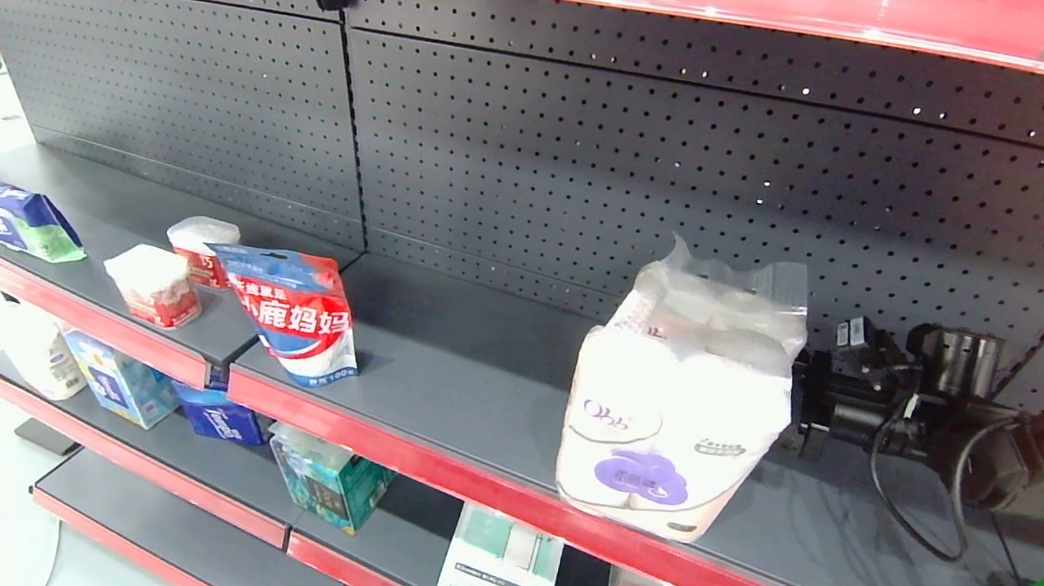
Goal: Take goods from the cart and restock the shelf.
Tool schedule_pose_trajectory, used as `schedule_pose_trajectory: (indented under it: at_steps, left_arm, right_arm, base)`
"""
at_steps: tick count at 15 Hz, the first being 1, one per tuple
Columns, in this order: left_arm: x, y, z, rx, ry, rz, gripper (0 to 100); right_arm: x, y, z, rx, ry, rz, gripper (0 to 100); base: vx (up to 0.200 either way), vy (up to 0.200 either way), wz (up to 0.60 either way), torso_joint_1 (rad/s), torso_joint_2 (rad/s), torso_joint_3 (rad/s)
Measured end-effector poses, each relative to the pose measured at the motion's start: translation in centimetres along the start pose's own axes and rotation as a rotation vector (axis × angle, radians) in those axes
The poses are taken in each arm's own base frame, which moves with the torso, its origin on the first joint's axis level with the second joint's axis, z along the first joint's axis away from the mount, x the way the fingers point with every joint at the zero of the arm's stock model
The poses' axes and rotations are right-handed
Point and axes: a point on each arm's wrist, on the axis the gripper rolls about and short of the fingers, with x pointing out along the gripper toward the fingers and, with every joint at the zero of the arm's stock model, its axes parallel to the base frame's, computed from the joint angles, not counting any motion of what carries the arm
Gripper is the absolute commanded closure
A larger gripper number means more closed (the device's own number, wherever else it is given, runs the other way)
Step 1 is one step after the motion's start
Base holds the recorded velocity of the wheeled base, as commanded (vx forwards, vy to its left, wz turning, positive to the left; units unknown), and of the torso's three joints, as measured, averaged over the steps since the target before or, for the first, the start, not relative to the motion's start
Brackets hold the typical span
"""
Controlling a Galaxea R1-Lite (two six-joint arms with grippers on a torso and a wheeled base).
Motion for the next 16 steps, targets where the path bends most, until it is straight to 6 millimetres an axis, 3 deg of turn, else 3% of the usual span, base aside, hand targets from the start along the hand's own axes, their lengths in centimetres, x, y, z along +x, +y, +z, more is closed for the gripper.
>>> schedule_pose_trajectory:
  at_steps: [8,13,16]
  left_arm:
    - [0.0,0.0,0.0,0.0,0.0,0.0,0]
    - [0.0,0.0,0.0,0.0,0.001,0.0,0]
    - [0.0,0.0,0.0,0.0,0.001,0.0,0]
  right_arm:
    - [-7.8,3.9,1.5,0.097,0.083,-0.198,0]
    - [-11.1,9.3,4.7,0.128,0.196,-0.434,0]
    - [-12.9,13.3,7.5,0.167,0.239,-0.677,0]
  base:
    - [0.0,0.0,0.0,0.0,0.0,0.0]
    - [0.0,0.0,0.0,0.0,0.0,0.0]
    - [0.0,0.0,0.0,0.0,0.0,0.0]
